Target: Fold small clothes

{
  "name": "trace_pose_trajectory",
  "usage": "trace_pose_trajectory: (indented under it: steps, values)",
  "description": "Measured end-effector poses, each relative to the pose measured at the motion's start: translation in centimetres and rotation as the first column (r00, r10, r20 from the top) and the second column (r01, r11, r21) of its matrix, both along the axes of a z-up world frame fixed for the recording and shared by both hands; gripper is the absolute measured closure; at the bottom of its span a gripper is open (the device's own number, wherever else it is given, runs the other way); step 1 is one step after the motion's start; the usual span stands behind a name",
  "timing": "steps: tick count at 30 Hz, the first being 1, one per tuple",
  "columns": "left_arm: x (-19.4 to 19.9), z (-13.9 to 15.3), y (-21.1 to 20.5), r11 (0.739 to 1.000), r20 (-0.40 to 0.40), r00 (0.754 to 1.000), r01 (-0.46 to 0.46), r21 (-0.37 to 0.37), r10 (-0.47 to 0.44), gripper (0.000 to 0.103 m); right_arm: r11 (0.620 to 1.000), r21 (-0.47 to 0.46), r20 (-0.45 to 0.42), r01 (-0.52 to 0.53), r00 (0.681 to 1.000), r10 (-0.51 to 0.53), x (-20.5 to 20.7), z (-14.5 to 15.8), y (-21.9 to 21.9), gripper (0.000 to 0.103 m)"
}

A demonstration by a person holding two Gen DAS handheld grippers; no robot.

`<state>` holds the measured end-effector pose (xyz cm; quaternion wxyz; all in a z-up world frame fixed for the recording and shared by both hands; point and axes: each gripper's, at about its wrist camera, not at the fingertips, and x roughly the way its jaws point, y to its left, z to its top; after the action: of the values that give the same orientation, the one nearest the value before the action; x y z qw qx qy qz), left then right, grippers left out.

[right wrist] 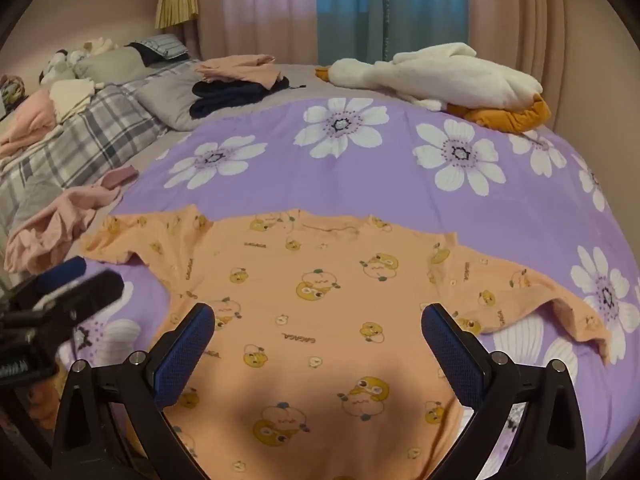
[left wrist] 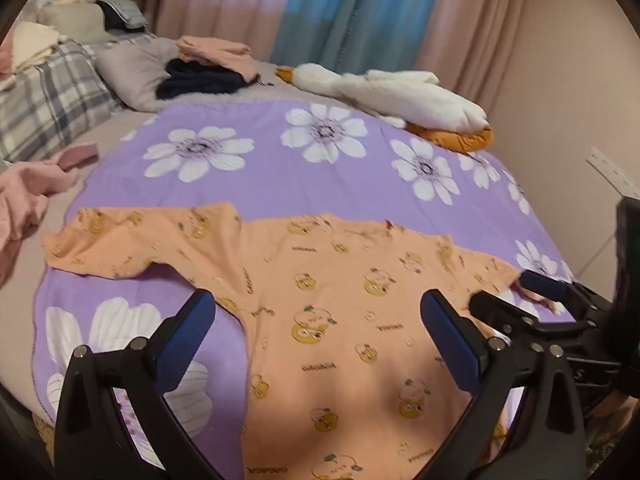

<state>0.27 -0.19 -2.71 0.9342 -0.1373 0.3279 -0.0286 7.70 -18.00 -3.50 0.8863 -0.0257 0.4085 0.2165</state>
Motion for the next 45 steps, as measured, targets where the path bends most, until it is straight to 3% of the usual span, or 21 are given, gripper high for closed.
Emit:
trace_pose_trajectory:
  steps: [3,6,17,29,45]
  values:
    - [-0.5,-0.3,0.5,0.999,0.012,1.0,0.021,-0.044,-0.02,0.001,1.0,0.002,-0.004,-0.002,1.0,0.002,-0.3,-0.5,0.8,0.0]
    - [-0.8,-0.2,0.3,0.999,0.026,0.999,0.034,-0.023,-0.034,0.001,1.0,-0.003,-0.011,-0.002,1.0,0.002,-0.6,0.1,0.8,0.0]
    - [-1.0,-0.1,1.0,0.997,0.041,0.999,0.027,-0.066,-0.024,0.001,1.0,-0.001,-0.02,0.031,0.999,-0.031,-0.7,0.1,0.6,0.0]
    - [-0.5,-1.1,2.4,0.995,-0.029,0.999,0.012,-0.099,-0.015,0.001,0.998,-0.013,-0.017,0.06,0.998,-0.061,-0.3,0.2,1.6,0.0]
    - [-0.2,-1.3,2.7,0.993,-0.067,0.998,0.014,-0.118,-0.022,0.002,0.998,-0.006,-0.022,0.065,0.998,-0.066,0.2,0.4,1.7,0.0]
